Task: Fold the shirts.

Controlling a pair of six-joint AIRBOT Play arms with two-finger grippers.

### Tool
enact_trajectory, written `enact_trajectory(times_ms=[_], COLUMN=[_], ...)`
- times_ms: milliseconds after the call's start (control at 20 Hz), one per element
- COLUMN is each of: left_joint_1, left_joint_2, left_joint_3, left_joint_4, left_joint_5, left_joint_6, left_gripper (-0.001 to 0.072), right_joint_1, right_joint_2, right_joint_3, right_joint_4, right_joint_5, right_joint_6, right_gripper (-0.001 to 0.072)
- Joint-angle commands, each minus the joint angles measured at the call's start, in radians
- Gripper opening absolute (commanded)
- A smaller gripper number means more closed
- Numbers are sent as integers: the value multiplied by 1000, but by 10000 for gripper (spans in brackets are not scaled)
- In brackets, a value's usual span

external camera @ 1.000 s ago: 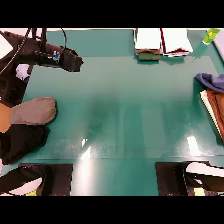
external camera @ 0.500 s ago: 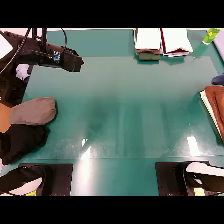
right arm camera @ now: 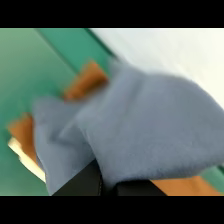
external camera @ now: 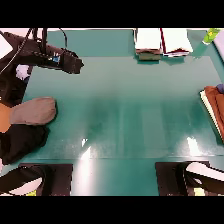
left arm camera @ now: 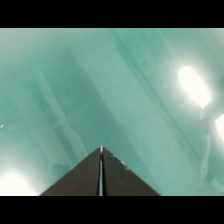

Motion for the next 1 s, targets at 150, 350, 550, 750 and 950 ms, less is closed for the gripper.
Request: enact_trajectory(times_ms=[150,350,550,750,950], left_joint_1=[-1,-1,-1,-1,-1], left_joint_2=[0,0,0,-1,0], left_joint_3=[0,0,0,0,0], left_joint_4=[0,-1,-1,-2,-2], left_joint_5=[-14,-23,-27,-11,0], left_joint_6=[2,2,2,2,2], left_gripper=[32,32,32,32,32], right_joint_1=[-164,-244,-322,-353,-159], right_joint_2=[119,133,134,134,134], right_joint_3=[-314,-419,-417,-311,-267], right_joint_4=[-53,-54,-54,67,312], right_joint_5=[-41,-71,-109,-103,-128], right_joint_6=[-86,-106,-106,-98,-98], right_gripper=[19,29,667,692,690])
